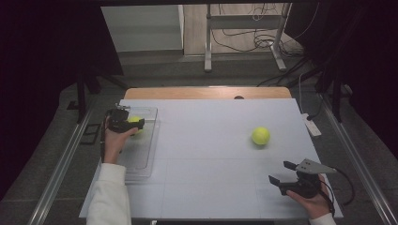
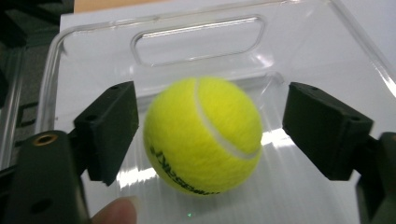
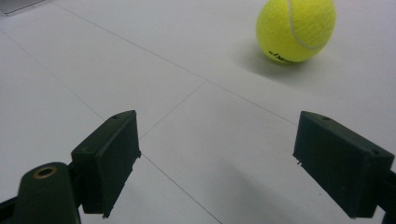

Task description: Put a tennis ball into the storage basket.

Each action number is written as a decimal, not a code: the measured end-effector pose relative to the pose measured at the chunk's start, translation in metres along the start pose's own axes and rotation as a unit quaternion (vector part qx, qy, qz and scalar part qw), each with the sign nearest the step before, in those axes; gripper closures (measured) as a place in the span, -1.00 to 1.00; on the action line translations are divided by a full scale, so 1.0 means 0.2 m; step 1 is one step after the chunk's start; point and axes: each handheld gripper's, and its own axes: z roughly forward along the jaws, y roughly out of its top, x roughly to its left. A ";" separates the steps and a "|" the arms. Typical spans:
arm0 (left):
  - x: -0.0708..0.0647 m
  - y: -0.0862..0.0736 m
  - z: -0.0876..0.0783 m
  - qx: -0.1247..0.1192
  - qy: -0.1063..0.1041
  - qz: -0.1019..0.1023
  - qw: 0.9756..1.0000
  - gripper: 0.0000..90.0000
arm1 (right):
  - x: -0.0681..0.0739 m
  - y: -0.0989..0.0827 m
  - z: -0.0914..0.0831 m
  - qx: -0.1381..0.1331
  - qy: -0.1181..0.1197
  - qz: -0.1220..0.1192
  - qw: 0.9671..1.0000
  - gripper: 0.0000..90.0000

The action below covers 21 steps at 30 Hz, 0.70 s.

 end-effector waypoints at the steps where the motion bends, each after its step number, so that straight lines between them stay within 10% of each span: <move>1: -0.01 0.01 -0.01 -0.004 0.001 0.003 1.000 -0.62 | 0.00 0.00 0.00 -0.001 0.001 0.001 1.000 -0.68; 21: -0.08 0.00 -0.16 -0.063 -0.077 -0.015 0.995 -0.69 | -0.03 0.01 0.04 -0.001 0.004 0.009 1.000 -0.68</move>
